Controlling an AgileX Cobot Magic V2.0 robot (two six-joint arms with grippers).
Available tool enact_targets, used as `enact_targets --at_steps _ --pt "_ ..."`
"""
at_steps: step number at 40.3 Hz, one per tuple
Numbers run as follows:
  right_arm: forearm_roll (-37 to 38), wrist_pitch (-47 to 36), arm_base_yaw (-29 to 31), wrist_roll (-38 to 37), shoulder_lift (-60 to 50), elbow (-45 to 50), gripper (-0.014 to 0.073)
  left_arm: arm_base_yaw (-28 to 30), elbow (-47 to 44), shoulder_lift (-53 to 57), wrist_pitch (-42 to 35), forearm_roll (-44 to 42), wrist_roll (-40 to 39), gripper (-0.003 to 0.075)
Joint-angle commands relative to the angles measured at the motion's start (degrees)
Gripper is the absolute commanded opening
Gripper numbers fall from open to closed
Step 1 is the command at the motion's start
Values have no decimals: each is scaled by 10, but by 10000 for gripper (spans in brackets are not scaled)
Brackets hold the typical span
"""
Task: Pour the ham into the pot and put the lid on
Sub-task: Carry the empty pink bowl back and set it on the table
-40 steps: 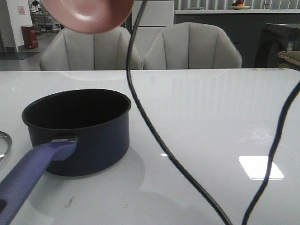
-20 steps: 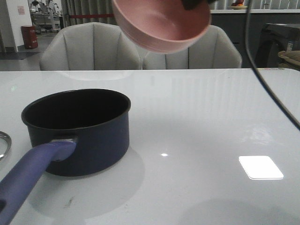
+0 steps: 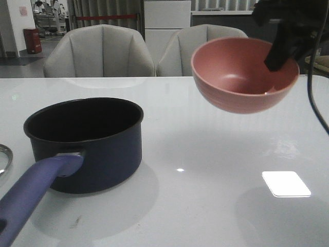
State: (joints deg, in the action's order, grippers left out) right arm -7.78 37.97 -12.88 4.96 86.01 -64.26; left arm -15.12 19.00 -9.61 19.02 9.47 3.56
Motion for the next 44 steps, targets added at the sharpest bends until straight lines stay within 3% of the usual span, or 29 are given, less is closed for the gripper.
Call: enact_targets --at_steps 1,15,26,34,44 --pt "11 6 20 -46 14 -21 138 -5 17 -6 -50 7 1 385" --pt "1 41 77 -50 102 -21 162 -5 17 -6 -50 7 1 385" --pt "-5 45 78 -37 126 -22 384 -5 17 -6 -50 7 1 385" --pt "-5 46 77 9 80 -27 393 -5 17 -6 -43 8 1 385" --pt "-5 2 54 13 -47 -3 393 -5 17 -6 -43 8 1 385"
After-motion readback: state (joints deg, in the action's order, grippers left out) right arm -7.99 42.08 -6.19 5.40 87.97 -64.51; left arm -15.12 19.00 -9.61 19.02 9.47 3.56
